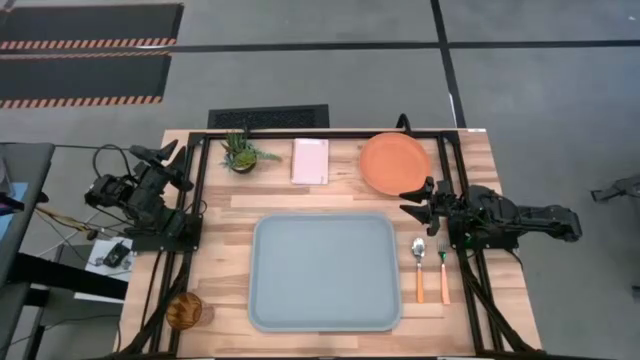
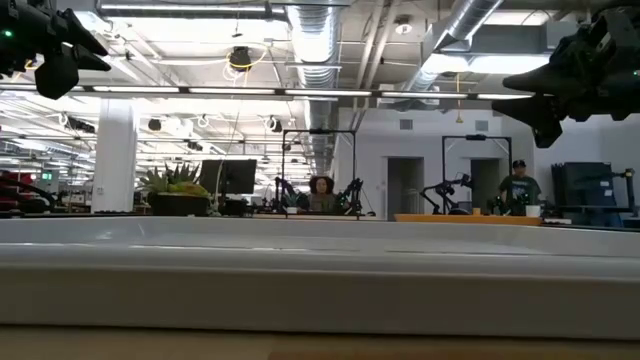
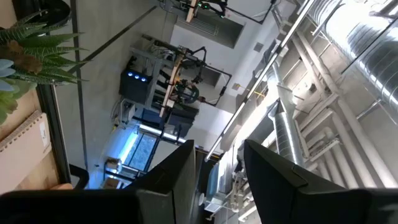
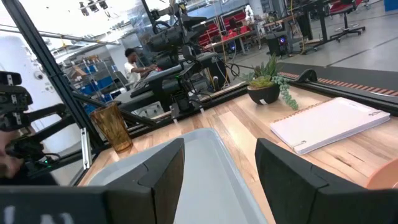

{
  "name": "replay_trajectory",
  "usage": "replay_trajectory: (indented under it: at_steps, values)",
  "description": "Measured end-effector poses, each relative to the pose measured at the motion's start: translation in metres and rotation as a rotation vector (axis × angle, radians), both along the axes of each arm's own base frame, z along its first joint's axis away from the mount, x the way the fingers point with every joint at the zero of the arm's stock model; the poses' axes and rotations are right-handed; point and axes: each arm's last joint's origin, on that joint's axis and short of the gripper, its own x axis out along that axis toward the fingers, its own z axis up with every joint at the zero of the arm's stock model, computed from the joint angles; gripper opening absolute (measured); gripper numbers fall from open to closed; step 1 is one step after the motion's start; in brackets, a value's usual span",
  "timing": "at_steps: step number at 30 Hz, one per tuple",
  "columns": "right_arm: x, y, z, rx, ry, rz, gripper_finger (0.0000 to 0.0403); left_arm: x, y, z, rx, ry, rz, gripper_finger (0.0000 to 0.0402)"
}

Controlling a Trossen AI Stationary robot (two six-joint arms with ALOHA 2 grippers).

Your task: Pick and place plate/cup/fork/spoon on tray

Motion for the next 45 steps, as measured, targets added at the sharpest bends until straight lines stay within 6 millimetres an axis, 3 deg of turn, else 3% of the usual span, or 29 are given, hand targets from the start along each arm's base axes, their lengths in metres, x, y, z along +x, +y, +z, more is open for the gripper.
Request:
replay_trajectory:
  at_steps: [33, 45]
  values:
    - [0.0000, 0.0000, -0.0001, 0.000, 0.000, 0.000, 0.0221, 0.0000, 0.0000, -0.0004, 0.015, 0.074, 0.002, 0.0124]
    - [0.0000, 0.0000, -0.0001, 0.000, 0.000, 0.000, 0.0221, -0.0013, 0.0005, -0.0003, -0.008, 0.012, 0.002, 0.0124]
